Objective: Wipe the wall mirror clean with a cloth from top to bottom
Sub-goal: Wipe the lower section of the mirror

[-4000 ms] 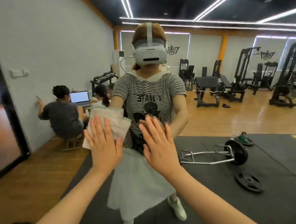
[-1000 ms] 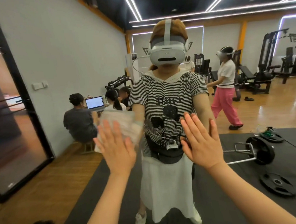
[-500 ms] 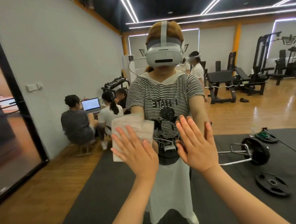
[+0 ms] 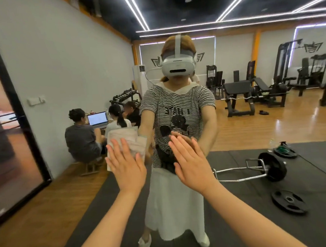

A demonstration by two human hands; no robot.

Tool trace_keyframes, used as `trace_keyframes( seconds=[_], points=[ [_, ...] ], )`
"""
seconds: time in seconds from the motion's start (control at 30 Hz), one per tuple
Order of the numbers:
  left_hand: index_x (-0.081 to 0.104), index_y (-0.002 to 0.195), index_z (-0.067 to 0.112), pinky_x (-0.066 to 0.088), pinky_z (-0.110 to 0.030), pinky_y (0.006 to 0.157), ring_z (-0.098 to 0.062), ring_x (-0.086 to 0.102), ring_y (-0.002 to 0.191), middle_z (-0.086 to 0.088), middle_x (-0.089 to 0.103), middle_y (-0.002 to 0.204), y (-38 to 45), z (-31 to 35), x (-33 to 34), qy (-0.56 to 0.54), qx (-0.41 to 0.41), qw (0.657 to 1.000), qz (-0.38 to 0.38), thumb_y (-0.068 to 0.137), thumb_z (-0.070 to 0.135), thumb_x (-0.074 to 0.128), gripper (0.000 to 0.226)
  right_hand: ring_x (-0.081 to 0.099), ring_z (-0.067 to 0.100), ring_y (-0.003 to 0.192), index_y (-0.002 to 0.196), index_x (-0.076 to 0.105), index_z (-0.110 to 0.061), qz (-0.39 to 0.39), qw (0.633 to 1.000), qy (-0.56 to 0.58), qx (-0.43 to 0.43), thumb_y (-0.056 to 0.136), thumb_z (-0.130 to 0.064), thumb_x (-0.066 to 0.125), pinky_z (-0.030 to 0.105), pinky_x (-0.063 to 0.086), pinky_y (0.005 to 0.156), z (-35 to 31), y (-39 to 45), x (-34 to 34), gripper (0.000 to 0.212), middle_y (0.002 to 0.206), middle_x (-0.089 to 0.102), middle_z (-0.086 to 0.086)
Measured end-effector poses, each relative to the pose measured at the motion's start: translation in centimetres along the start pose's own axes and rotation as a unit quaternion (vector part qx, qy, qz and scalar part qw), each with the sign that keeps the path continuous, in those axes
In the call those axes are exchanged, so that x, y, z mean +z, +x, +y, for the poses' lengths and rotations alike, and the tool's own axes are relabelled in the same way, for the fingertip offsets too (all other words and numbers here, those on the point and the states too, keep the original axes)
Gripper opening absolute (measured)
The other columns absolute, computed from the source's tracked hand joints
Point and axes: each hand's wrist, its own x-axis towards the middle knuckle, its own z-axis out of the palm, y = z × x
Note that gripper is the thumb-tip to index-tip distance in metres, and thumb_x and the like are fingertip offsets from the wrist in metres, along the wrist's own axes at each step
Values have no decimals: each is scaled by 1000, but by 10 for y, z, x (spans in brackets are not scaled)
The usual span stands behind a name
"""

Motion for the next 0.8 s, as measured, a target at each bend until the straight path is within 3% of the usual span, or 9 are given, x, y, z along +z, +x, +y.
trace_keyframes(
  seconds=[0.13, 0.27, 0.4, 0.57, 0.8],
  points=[
    [15, 154, 5, 16, -58, 115, -41, 9, 147, -23, 12, 159, -3, 5, -17, 32, -14, 998, -42, 99, 29, 48, 68, 29, 20, 142, 146, 32, -14, -63, 998, 5, 13, 87, -28, 39, 43, 13, 117, 30, -46, -15, 61, 153, 38, 6],
    [11, 155, 10, 11, -53, 117, -35, 3, 149, -18, 5, 161, -3, 9, -31, 56, -13, 996, -63, 98, 35, 49, 73, 23, 19, 145, 142, 45, -9, -58, 996, -27, 56, 87, -31, 39, 45, 14, 117, 72, -75, -33, 59, 154, 34, 5],
    [4, 155, 14, 10, -50, 119, -32, -1, 149, -14, -1, 162, -3, 12, -34, 69, -30, 994, -80, 99, 38, 47, 75, -1, 14, 150, 147, 30, -11, -18, 990, -67, 123, 88, -43, 39, 44, -2, 119, 116, -86, -43, 68, 156, 25, 7],
    [5, 155, 13, 11, -52, 118, -32, 1, 149, -14, 1, 162, -3, 10, -33, 77, -30, 994, -78, 98, 38, 49, 76, 1, 16, 150, 154, 12, -16, -22, 991, -89, 94, 86, -58, 39, 50, -7, 119, 155, -89, -35, 84, 163, 5, 3],
    [14, 155, 10, 18, -54, 115, -39, 12, 147, -22, 13, 159, -6, -3, -10, 41, -5, 999, 3, 94, 45, 39, 74, 1, 17, 150, 156, 3, -18, 69, 988, -120, 62, 86, -56, 40, 50, -7, 118, 162, -93, -11, 88, 163, -5, 0]
  ],
)
